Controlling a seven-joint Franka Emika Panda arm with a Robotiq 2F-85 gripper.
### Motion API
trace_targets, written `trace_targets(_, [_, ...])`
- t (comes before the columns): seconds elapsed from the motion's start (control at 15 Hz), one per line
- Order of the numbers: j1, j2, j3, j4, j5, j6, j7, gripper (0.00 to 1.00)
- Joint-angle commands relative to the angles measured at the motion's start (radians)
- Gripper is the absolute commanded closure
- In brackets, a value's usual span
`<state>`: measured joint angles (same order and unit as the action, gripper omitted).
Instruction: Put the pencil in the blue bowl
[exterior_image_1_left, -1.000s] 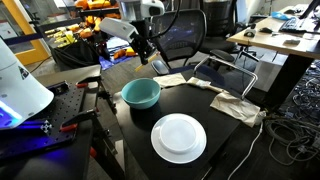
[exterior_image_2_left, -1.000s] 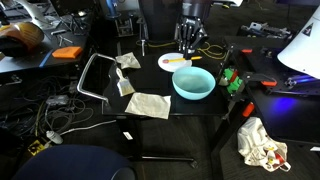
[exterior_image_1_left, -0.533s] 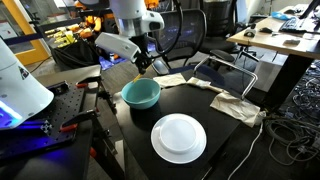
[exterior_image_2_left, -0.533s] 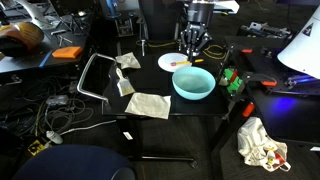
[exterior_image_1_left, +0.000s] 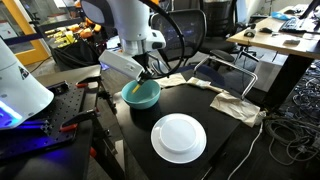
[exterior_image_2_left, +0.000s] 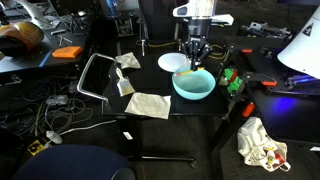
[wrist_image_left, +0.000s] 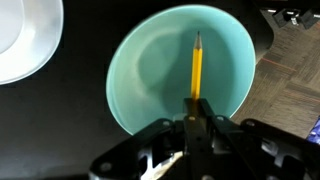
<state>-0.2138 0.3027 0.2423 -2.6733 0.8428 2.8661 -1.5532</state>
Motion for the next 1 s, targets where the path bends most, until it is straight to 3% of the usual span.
trace_targets(0.0, [-0.038, 0.063, 0.032, 0.057, 0.069, 0.024, -0.085, 0.98])
trace_targets(0.2, [-0.044, 0.103, 0.036, 0.090, 0.106, 0.037, -0.112, 0.97])
trace_targets(0.27, [-0.047, 0.112, 0.036, 0.100, 0.120, 0.038, -0.117, 0.67])
trace_targets(0.4, [-0.048, 0.127, 0.033, 0.112, 0.133, 0.043, -0.114, 0.59])
trace_targets(0.93, [-0.046, 0.128, 0.032, 0.122, 0.142, 0.064, -0.109, 0.01])
